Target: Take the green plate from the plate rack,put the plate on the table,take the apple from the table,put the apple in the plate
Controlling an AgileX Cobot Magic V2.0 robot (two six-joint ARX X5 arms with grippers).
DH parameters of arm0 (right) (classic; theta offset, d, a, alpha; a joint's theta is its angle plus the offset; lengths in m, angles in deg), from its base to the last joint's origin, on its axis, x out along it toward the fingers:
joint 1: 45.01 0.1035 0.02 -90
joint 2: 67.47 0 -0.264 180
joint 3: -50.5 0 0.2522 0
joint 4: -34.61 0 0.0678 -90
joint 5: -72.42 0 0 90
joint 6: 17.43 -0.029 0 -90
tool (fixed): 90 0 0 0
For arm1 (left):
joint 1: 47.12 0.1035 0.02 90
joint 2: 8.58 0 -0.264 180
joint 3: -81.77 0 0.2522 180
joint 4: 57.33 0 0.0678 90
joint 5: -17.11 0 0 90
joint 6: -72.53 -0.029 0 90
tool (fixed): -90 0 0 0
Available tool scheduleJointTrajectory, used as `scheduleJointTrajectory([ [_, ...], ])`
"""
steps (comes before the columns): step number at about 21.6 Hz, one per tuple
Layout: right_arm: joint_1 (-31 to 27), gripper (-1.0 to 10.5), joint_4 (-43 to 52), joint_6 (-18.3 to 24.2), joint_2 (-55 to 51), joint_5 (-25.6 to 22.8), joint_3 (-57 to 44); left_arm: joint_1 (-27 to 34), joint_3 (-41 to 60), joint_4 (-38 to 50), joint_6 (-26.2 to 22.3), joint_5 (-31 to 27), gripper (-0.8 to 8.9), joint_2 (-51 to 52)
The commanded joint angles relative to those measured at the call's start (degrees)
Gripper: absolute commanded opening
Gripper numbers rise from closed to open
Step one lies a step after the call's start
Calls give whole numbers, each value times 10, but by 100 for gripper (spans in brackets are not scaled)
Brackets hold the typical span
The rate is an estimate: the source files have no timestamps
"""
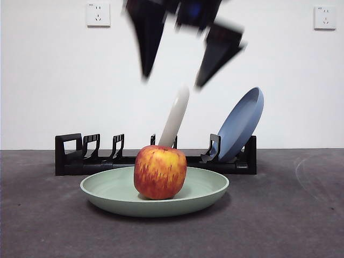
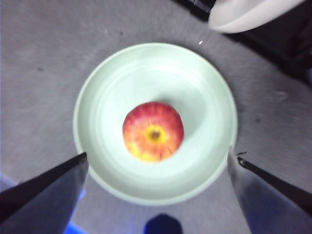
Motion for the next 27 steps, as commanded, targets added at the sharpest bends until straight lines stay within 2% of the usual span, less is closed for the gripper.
scheduleJointTrajectory([
  [1,2,476,-31,8,-62,-3,2,1,3,9,2,-29,313,0],
  [8,5,473,-97,8,-200,-2,-16,1,5,20,-11,-82,313,-19],
  [13,5,473,-106,-1,-291,-2,-79,1,26,72,-29,-80,313,-29],
  [17,5,473,-90,-45,-372,-2,-189,1,117,80,-11,-96,312,-42],
  [21,5,467,-60,-59,-410,-2,-266,0,208,148,13,-83,310,-48],
  [22,5,441,-57,-59,-413,-2,-272,0,217,160,13,-80,307,-49],
  [23,5,336,-57,-59,-413,-2,-273,0,221,165,12,-80,226,-51],
  [24,5,155,-57,-56,-413,-3,-273,0,221,166,11,-80,28,-53],
  [25,5,-28,-56,-47,-413,-2,-273,0,221,168,9,-78,-6,-53],
  [27,5,-12,-58,-44,-413,-2,-273,0,221,169,5,-74,-9,-53],
])
